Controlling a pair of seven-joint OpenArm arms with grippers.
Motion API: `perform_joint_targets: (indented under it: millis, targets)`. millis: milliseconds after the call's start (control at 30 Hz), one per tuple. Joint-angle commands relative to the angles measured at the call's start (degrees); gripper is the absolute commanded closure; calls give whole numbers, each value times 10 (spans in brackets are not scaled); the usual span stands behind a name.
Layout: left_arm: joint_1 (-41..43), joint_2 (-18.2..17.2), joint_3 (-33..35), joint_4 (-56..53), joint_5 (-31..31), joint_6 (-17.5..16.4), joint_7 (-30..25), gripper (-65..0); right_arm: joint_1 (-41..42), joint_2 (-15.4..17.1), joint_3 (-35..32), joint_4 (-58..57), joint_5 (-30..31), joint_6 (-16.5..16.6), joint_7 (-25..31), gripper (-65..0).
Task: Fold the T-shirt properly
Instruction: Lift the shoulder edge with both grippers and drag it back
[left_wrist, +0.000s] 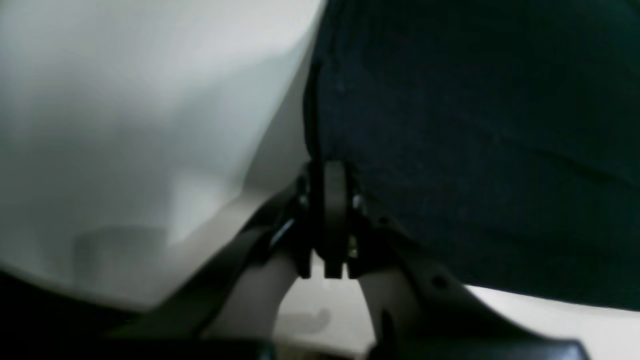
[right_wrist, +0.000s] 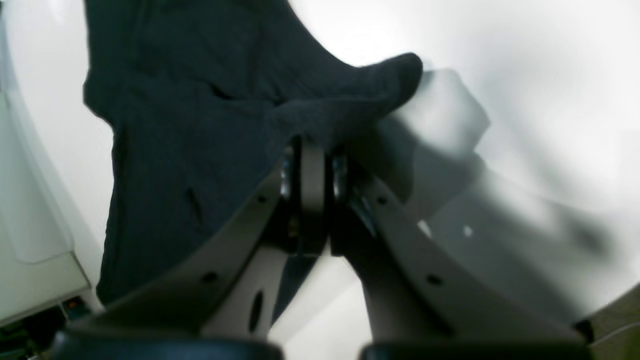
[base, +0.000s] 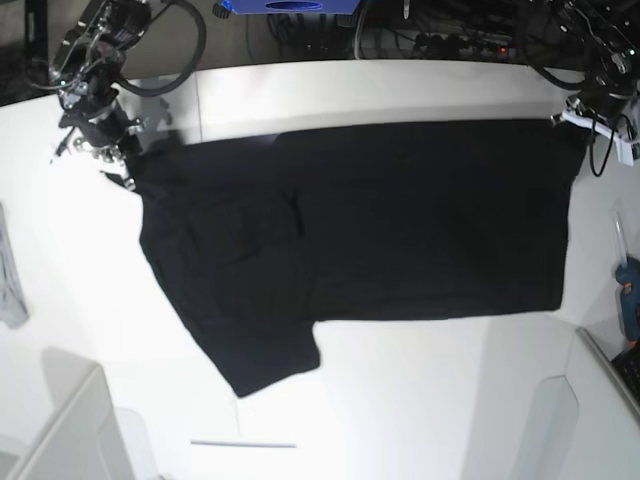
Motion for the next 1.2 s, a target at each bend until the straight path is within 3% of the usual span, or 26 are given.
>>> perform_joint_targets:
  millis: [0, 333, 467, 733, 1167]
  targets:
    - [6, -10, -3, 11, -6, -2, -12, 0, -8, 6, 3, 14, 12, 5, 12, 0]
    - [38, -9, -3, 12, -6, -4, -13, 0, -65, 22, 61, 16, 95, 19, 9, 0]
    - [52, -7, -1, 11, -5, -21, -13, 0, -83, 23, 61, 16, 95, 33, 12, 0]
    - [78, -7, -3, 11, -5, -23, -13, 0, -119, 22, 62, 16, 95, 60, 13, 0]
    - [86, -7, 0, 7, -3, -23, -14, 0, -135, 21, 62, 15, 95, 65, 13, 0]
